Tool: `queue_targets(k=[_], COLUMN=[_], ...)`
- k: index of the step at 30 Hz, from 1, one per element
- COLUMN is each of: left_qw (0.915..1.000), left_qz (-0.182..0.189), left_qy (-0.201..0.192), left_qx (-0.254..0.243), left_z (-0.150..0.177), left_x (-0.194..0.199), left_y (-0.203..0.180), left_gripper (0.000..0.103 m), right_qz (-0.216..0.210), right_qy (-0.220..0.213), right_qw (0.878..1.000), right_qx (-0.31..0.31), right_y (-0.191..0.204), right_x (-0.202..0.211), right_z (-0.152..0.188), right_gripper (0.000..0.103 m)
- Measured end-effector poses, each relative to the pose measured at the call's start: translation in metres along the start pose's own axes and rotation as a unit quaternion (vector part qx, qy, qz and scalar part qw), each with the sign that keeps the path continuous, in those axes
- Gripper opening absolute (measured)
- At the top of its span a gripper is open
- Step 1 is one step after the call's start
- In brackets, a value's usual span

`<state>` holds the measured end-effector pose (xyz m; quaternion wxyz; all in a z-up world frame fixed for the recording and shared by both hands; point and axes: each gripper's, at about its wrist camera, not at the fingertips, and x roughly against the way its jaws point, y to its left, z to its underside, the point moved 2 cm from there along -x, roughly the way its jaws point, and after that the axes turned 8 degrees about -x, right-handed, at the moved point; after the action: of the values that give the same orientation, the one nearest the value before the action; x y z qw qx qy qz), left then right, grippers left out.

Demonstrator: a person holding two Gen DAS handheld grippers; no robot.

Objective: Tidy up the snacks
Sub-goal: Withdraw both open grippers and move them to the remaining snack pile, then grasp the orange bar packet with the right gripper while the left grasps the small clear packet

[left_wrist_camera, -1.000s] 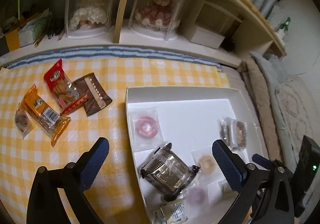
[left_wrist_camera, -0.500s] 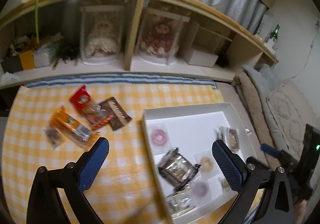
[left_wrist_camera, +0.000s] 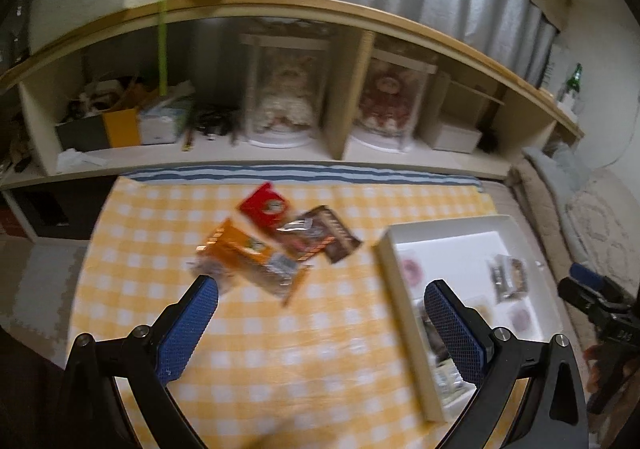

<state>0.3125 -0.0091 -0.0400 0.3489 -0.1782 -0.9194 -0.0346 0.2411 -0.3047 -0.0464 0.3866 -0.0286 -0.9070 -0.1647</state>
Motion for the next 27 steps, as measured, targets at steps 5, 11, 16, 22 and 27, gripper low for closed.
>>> queue_targets(k=[5, 11, 16, 22, 27], left_qw=[0.9996, 0.9998, 0.9987, 0.9823, 0.9577], left_qz=[-0.015, -0.018, 0.015, 0.069, 0.107], left_qy=[-0.001, 0.002, 0.027, 0.064, 0.082], left_qx=[0.023, -0.008, 0.041, 0.162, 0.254], left_z=[0.012, 0.022, 0.03, 0.027, 0.03], left_x=[0.001, -0.013, -0.048, -0.102, -0.139], left_y=[0.034, 0.069, 0.104, 0.138, 0.157], left_gripper=[0.103, 0.1, 0.085, 0.076, 0.074], right_qz=[-0.011, -0.03, -0.057, -0.095, -0.134], right_qy=[0.001, -0.01, 0.004, 0.019, 0.067], right_qw=[0.999, 0.996, 0.989, 0.978, 0.966], right_qx=[0.03, 0.077, 0.135, 0.183, 0.212], right_y=[0.031, 0.07, 0.106, 0.142, 0.179], right_x=[-0.013, -0.037, -0.074, -0.117, -0.168], right_z=[0.005, 0.009, 0.01, 0.008, 0.008], right_gripper=[0.103, 0.103, 0.103, 0.099, 0.079])
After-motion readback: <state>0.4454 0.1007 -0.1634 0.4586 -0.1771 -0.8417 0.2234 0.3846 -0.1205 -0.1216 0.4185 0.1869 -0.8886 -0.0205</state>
